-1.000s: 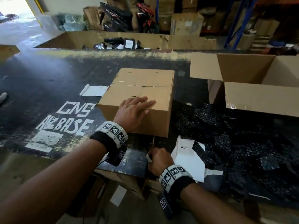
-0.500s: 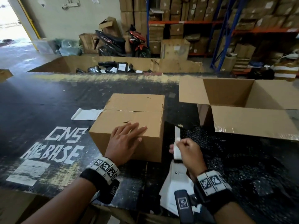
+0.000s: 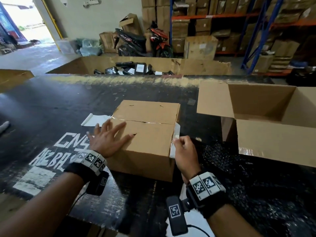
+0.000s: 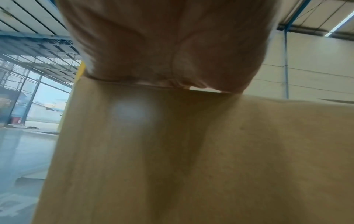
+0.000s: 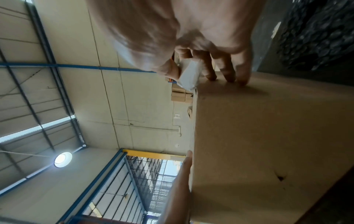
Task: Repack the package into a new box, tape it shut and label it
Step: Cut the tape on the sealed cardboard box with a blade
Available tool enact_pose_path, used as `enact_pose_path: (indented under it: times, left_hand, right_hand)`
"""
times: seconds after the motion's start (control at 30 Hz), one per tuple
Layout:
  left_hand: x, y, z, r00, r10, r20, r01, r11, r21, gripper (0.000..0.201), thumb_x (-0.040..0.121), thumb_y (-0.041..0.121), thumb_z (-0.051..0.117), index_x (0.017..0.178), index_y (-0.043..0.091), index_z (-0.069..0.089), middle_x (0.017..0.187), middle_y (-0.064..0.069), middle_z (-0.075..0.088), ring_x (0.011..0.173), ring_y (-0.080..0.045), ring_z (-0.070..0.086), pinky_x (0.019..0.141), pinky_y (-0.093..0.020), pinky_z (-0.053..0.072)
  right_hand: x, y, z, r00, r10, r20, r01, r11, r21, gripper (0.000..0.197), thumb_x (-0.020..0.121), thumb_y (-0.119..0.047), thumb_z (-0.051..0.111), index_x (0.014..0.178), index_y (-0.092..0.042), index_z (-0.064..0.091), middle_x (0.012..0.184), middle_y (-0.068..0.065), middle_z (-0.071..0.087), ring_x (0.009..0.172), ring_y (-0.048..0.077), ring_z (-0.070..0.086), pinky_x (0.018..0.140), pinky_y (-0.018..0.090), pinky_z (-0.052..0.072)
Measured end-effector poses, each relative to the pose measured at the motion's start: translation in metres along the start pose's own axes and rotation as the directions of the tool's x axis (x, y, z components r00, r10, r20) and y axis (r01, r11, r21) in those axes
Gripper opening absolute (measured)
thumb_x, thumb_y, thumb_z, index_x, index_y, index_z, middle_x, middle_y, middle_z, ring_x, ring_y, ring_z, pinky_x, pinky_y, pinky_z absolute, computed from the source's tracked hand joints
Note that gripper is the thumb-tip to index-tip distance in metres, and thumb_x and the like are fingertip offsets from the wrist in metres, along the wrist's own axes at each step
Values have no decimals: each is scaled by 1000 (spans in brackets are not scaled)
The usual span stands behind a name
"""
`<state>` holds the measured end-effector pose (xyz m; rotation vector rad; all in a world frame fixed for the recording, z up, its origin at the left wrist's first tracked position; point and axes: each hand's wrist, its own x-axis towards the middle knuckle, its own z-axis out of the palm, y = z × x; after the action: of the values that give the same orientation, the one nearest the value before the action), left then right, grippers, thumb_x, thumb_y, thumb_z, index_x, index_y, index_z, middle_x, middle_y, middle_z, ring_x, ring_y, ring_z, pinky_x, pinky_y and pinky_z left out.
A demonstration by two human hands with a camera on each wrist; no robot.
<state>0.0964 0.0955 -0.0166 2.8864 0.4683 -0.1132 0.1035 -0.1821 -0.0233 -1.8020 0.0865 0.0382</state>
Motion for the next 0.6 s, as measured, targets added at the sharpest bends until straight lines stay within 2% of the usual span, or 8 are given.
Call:
enact_pose_path:
  times: [0.07, 0.13, 0.33, 0.4, 0.47, 0.5, 0.57, 0.6]
  left_hand:
    - [3, -1, -2, 999, -18, 41, 18, 1000, -6, 99, 58, 106, 10, 150, 67, 8, 172, 3, -6, 153, -47, 9, 118, -72, 16]
    - [-1, -1, 0, 999, -16, 37, 16, 1000, 14, 99, 58, 106, 7, 149, 68, 5, 171, 3, -5, 150, -51, 17, 117, -67, 24]
    - [-28, -15, 7, 1000, -12, 25, 11, 1000, 19, 86, 65, 104, 9, 144, 74, -2, 171, 5, -7, 153, -46, 15, 119, -68, 18]
    - [-35, -18, 3, 999, 1, 42, -1, 1000, 4, 90, 63, 105, 11, 146, 72, 4, 171, 4, -4, 153, -43, 17, 119, -66, 20]
    - [-36, -16, -6, 998, -2, 61, 1, 1000, 26, 98, 59, 106, 13, 149, 67, 14, 170, 1, 6, 150, -43, 23, 118, -65, 23]
    - [-34, -11, -13, 999, 10, 38, -13, 998, 64, 98, 60, 105, 17, 149, 64, 22, 168, -1, 14, 149, -41, 25, 118, -65, 23]
    - [-25, 7, -29, 989, 123, -82, -110, 984, 142, 88, 69, 98, 26, 144, 55, 43, 161, -4, 33, 146, -35, 33, 119, -63, 23]
    - [-20, 20, -37, 967, 217, -132, -197, 969, 149, 81, 74, 92, 30, 140, 52, 50, 155, -2, 43, 143, -31, 39, 118, -62, 24]
  right_hand:
    - [-2, -1, -2, 1000, 5, 19, -5, 1000, 4, 22, 104, -30, 49, 99, -11, 57, 82, -7, 57, 75, 10, 53, 59, 18, 35]
    - [-5, -1, -3, 999, 15, 41, -15, 1000, 6, 24, 104, -32, 48, 101, -10, 58, 83, -6, 58, 75, 12, 53, 58, 18, 36]
    - [-28, 9, -12, 994, 15, 106, -24, 996, 84, 27, 104, -35, 49, 98, -11, 59, 80, -3, 61, 72, 10, 57, 63, 25, 43]
    - [-35, 14, -16, 989, 32, 142, -54, 987, 151, 26, 103, -35, 51, 95, -12, 59, 81, 2, 65, 73, 13, 61, 69, 34, 52]
    - [-33, 18, -19, 986, 50, 161, -81, 977, 195, 25, 101, -37, 54, 93, -14, 60, 88, 9, 70, 82, 26, 67, 81, 51, 56]
    - [-30, 18, -22, 986, 61, 155, -94, 973, 211, 25, 99, -39, 56, 92, -16, 61, 92, 11, 71, 88, 31, 68, 84, 56, 56]
    - [-21, 19, -26, 988, 77, 131, -107, 966, 236, 27, 92, -45, 60, 88, -19, 61, 95, 11, 74, 91, 35, 70, 84, 59, 56]
    - [-16, 17, -29, 989, 86, 124, -115, 961, 253, 26, 93, -42, 60, 90, -15, 62, 95, 11, 75, 86, 35, 72, 81, 57, 58]
